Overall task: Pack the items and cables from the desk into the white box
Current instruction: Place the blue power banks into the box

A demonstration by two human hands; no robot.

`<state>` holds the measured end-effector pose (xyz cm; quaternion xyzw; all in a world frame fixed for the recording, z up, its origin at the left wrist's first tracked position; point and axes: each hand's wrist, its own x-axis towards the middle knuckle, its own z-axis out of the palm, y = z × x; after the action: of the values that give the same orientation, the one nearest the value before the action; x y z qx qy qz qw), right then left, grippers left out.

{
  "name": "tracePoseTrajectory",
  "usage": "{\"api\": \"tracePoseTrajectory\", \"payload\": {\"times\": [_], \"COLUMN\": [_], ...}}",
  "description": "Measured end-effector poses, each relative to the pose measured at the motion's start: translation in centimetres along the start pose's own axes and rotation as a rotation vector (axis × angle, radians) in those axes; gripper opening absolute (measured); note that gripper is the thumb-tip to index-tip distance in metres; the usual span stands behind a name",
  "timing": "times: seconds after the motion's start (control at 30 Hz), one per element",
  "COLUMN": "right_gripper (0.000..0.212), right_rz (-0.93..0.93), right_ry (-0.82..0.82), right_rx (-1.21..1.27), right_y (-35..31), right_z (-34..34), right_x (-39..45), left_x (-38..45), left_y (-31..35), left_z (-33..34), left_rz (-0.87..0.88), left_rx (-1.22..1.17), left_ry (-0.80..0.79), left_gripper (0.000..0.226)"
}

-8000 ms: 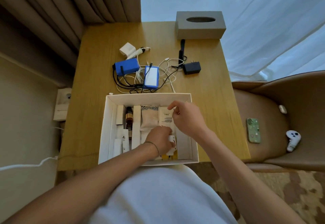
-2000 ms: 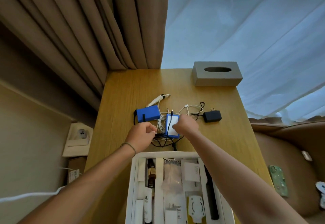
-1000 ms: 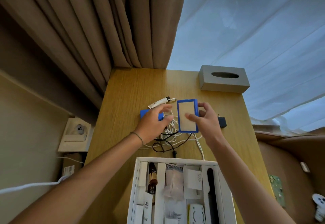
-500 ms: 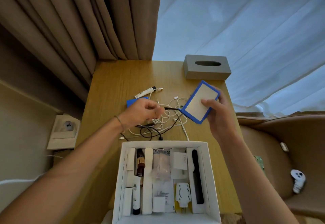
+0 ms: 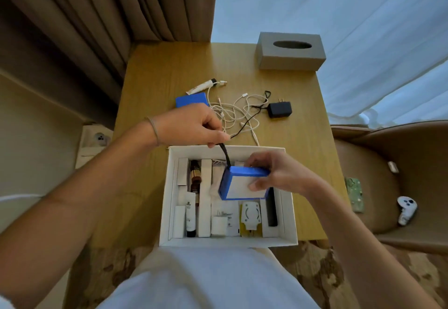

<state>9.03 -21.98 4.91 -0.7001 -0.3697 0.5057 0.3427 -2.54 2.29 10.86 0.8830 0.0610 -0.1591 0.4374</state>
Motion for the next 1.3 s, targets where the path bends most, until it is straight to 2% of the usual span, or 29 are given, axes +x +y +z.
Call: {"api": "tracePoseTrajectory", "payload": {"times": [0.1,0.2,0.33,0.43,0.6,0.73,0.8,0.87,0.93,1.0,1.03,1.07,1.1,1.13,1.2,1.23,1.3], "right_gripper": [0.029,0.038,0.038,0.036,0.037,0.031,0.031,0.029,0.023,0.024,0.038,0.055,0.067,0.068,0.043,0.029,0.013], "right_rz": [0.071,0.089,0.082,0.107,0.123,0.085,0.073,0.053,-0.012,-0.142,-0.211,-0.274,-0.336,-0.386,-0.446,-0.451,-0.451], "right_ry": [-0.048,-0.005,0.105,0.107,0.041,-0.021,-0.027,-0.009,0.139,0.539,0.694,0.739,0.688,0.6,0.456,0.429,0.423], "right_rx": [-0.282,-0.467,-0.408,-0.422,-0.581,-0.686,-0.721,-0.781,-0.725,-0.542,-0.477,-0.483,-0.562,-0.662,-0.772,-0.781,-0.764], "right_y": [1.4,2.8,4.0,4.6,5.6,5.2,5.1,4.8,4.5,3.9,3.4,2.9,2.3,1.8,1.0,0.8,0.5], "right_z": [2.6,5.0,6.6,6.7,6.6,7.0,7.3,7.5,7.4,6.6,6.0,5.5,5.0,4.6,4.4,4.5,4.4], "right_x": [0.8,1.6,2.9,4.0,5.3,5.9,6.0,5.6,4.9,4.0,3.6,3.5,3.6,3.9,4.5,4.6,4.7], "left_x": [-0.1,-0.3,-0.8,-1.5,-1.9,-1.4,-1.3,-1.5,-1.7,-1.8,-1.9,-1.9,-1.9,-1.9,-1.9,-2.1,-2.7], "left_y": [-0.1,-0.8,-1.9,-2.3,-2.6,-3.4,-3.6,-3.8,-4.1,-4.3,-4.3,-4.3,-4.3,-4.3,-4.5,-4.6,-5.1], "left_z": [1.2,1.7,2.7,3.6,4.9,6.2,6.7,7.2,7.5,7.6,7.6,7.7,7.8,8.0,8.4,8.5,8.5], "left_rz": [-0.08,-0.202,-0.411,-0.432,-0.21,0.166,0.324,0.387,0.414,0.454,0.487,0.523,0.563,0.607,0.671,0.684,0.667], "left_rx": [0.155,0.187,0.387,0.536,0.816,1.113,1.129,1.111,1.118,1.118,1.117,1.122,1.131,1.137,1.128,1.125,1.122], "left_ry": [-0.083,-0.131,-0.111,-0.038,-0.061,0.113,0.149,0.139,0.135,0.134,0.134,0.143,0.164,0.195,0.248,0.269,0.332], "left_gripper": [0.023,0.017,0.034,0.036,0.021,0.009,0.017,0.019,0.021,0.021,0.02,0.018,0.017,0.019,0.021,0.019,0.017]}}
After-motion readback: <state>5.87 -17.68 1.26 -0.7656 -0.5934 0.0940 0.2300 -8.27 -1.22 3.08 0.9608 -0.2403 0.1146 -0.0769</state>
